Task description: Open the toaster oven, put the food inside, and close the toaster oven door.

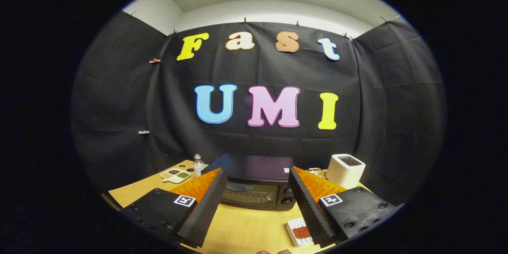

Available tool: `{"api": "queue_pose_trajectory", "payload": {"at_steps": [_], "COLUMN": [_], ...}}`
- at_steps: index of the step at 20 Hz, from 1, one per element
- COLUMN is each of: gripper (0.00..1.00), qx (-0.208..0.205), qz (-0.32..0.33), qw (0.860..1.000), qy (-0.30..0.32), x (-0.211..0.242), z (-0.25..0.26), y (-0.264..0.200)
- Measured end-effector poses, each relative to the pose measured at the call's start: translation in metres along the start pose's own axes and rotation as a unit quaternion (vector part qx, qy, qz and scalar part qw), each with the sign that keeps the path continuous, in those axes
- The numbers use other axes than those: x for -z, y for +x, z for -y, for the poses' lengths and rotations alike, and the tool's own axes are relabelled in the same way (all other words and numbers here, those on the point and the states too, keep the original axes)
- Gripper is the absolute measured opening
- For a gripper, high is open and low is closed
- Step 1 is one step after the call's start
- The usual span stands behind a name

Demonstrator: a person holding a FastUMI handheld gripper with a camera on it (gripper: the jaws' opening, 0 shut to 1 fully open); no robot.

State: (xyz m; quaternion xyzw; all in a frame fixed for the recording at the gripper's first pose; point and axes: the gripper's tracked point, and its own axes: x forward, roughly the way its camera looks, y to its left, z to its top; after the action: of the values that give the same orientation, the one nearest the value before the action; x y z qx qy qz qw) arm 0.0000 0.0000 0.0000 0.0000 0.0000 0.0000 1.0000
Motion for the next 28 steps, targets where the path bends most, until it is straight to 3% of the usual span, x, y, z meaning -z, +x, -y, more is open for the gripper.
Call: {"api": "queue_pose_trajectory", "payload": {"at_steps": [19, 28], "gripper": [0.97, 0.97], "qx": [0.007, 0.003], "qz": [-0.013, -0.039], "qw": [1.000, 0.999], "qy": [0.002, -0.009], "x": [0.014, 0.033], "z": [-0.002, -0.013], "y": [0.005, 0.037]}}
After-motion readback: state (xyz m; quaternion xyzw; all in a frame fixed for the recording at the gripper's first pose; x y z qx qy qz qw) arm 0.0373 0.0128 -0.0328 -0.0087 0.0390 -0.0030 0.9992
